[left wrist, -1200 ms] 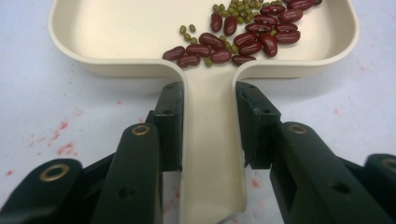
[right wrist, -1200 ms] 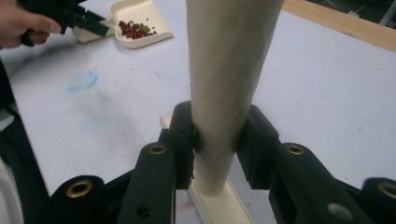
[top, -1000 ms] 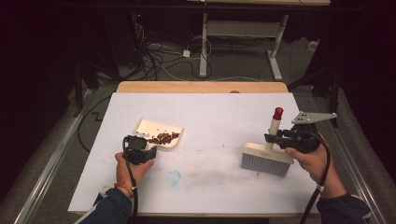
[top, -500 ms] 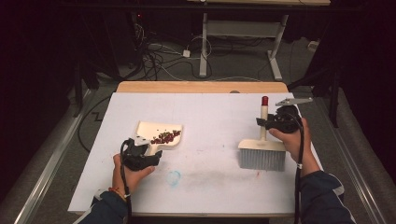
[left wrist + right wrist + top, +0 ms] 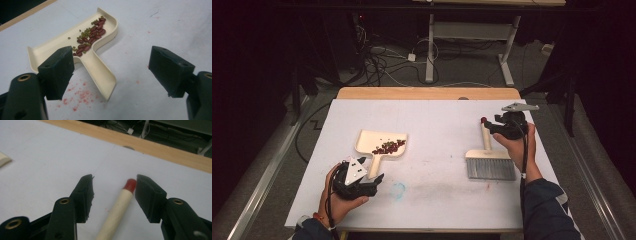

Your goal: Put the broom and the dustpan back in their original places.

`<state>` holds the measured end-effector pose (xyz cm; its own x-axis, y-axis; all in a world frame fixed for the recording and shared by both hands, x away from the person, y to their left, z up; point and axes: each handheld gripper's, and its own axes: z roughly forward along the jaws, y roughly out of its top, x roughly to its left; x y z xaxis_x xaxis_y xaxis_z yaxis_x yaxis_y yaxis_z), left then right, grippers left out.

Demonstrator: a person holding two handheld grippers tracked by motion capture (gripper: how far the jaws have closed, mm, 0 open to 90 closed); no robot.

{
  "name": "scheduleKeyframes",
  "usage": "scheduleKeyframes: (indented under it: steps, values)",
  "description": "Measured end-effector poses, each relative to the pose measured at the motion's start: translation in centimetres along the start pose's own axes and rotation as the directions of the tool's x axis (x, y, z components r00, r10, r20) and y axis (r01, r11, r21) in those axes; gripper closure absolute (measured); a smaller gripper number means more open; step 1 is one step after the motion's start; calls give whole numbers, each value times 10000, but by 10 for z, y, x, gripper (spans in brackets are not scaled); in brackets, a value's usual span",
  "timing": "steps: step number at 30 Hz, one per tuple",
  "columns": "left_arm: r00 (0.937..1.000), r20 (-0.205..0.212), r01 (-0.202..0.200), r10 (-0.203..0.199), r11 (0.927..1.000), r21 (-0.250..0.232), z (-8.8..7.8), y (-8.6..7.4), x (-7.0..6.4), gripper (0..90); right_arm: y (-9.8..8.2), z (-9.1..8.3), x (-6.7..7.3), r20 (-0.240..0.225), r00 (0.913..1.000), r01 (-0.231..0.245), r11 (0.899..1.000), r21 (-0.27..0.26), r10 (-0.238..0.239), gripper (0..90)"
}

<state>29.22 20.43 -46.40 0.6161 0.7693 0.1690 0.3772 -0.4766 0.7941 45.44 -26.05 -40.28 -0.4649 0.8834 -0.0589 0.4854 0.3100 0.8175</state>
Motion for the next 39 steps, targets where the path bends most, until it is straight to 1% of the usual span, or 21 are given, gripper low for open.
scheduleKeyframes:
  steps: [3,6,8,11,14,15,17,18,20,22,24,27,29,31,33,34,36,38,39]
  values:
    - [10000,55,-3,3,10000,-47,-2,-3,0,198,0,-3,1,55,10000,-45,9996,-275,47,460]
    - [9999,23,-124,124,9999,21,3,-4,2,198,1,-4,4,-48,10000,13,9991,-423,-15,437]
    - [10000,25,-28,28,10000,11,5,-4,4,198,1,-6,7,-122,9999,101,9984,-563,-108,414]
    - [9997,98,214,-214,9998,57,8,-6,5,198,2,-8,11,-74,9997,239,9972,-715,-244,380]
    - [9998,195,101,-103,9999,111,9,-7,3,198,2,-10,14,40,9996,281,9950,-955,-279,334]
    - [9995,295,69,-71,10000,58,9,-7,2,198,2,-11,14,49,9996,270,9942,-1037,-266,313]
    - [9995,303,5,-5,10000,-1,8,-6,0,198,2,-14,15,150,9996,241,9919,-1250,-224,252]
    - [9994,337,-27,27,10000,-20,8,-5,-1,198,2,-15,16,141,9997,235,9909,-1323,-219,245]
    - [9994,347,-82,82,10000,19,9,-5,-2,198,3,-17,17,350,9991,280,9903,-1359,-235,225]
    - [9993,349,-124,122,9999,38,9,-5,-3,198,3,-18,18,220,9993,342,9904,-1339,-315,203]
    - [9994,340,-92,91,9999,46,9,-5,-2,198,2,-20,19,81,9995,325,9896,-1400,-317,198]
    - [9995,313,-76,75,10000,28,8,-5,-2,198,3,-25,20,171,9992,395,9881,-1486,-373,171]
    - [9995,302,-79,77,9999,75,9,-5,-2,192,3,-30,23,126,9989,461,9866,-1564,-446,171]
    - [9999,164,-48,45,9998,182,9,-5,-2,192,3,-35,26,29,9987,503,9839,-1712,-506,164]
    - [9998,180,-22,17,9996,268,10,-6,-1,192,4,-39,30,41,9974,713,9820,-1750,-717,163]
    - [9998,187,8,-13,9997,259,10,-6,-1,192,3,-40,31,107,9959,902,9786,-1851,-898,165]
    - [9998,200,9,-13,9997,227,9,-6,0,192,1,-44,35,195,9946,1043,9744,-1994,-1024,163]
    - [9998,189,38,-41,9999,147,8,-6,0,192,1,-46,38,48,9931,1156,9735,-1973,-1169,161]
    - [9998,172,37,-39,9999,138,8,-6,0,192,0,-47,40,47,9934,1135,9742,-1952,-1148,161]
